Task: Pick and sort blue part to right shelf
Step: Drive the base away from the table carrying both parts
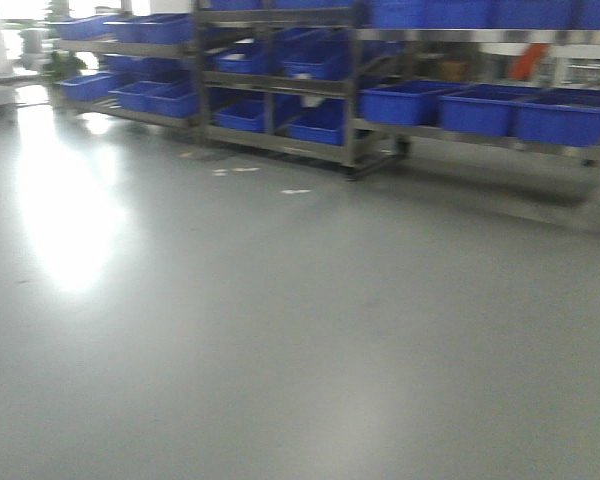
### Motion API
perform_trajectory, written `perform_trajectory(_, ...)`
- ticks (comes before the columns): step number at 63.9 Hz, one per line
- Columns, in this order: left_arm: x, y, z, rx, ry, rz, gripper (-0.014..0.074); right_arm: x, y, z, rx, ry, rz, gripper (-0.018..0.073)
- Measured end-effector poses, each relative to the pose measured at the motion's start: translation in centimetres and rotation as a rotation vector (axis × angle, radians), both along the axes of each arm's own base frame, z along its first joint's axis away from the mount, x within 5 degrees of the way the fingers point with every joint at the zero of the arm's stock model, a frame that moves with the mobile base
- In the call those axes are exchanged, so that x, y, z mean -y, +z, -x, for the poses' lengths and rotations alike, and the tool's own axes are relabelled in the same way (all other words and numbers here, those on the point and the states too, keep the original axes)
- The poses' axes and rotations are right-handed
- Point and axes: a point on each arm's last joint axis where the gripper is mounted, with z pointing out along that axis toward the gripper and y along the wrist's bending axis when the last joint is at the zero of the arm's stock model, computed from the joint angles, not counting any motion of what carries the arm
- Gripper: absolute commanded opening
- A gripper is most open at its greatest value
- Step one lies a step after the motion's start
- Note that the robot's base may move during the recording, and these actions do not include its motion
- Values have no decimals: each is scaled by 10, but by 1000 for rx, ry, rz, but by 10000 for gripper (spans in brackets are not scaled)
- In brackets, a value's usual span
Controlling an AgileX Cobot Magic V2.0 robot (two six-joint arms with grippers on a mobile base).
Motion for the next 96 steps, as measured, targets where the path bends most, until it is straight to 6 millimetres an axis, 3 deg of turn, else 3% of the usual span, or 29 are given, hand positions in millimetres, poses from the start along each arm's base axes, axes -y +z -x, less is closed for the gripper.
perform_trajectory(96, 0, 0, 0, 0, -1, 2, 405, 0, 0, 0, 1, 0, 0, 413)
